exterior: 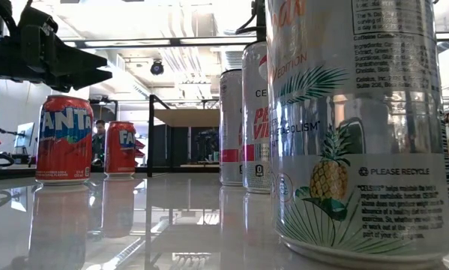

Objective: Place canned beverage on shelf
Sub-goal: Put the top blue soda can on the shelf

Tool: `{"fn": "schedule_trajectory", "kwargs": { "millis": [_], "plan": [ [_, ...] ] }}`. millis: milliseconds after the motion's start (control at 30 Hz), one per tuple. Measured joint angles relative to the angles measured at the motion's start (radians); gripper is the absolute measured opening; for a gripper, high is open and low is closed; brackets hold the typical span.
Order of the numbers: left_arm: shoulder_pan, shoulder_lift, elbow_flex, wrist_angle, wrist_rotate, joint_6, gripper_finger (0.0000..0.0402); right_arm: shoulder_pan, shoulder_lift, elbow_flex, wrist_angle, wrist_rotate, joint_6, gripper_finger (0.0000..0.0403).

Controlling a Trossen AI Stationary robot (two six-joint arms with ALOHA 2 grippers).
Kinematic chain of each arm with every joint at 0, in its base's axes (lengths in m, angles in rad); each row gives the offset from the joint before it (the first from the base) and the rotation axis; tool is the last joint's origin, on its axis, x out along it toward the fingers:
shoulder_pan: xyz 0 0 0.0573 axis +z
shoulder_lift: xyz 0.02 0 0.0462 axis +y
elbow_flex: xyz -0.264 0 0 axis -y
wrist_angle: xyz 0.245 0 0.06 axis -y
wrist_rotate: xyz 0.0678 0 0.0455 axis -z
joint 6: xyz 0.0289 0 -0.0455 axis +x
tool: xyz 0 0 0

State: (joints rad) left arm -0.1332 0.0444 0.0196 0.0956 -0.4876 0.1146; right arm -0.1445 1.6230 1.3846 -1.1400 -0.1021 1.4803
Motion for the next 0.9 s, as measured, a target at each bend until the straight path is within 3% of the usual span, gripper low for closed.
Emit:
{"fn": "schedule_trajectory", "kwargs": {
  "millis": [333, 900],
  "plan": [
    [0.0, 0.0, 0.0, 0.0, 0.0, 0.0, 0.04, 0.02, 0.0, 0.039, -0.034, 0.006, 0.011, 0.0272],
    [0.0, 0.0, 0.0, 0.0, 0.0, 0.0, 0.04, 0.213, 0.002, 0.063, -0.056, 0.332, 0.16, 0.0272]
  ]
}}
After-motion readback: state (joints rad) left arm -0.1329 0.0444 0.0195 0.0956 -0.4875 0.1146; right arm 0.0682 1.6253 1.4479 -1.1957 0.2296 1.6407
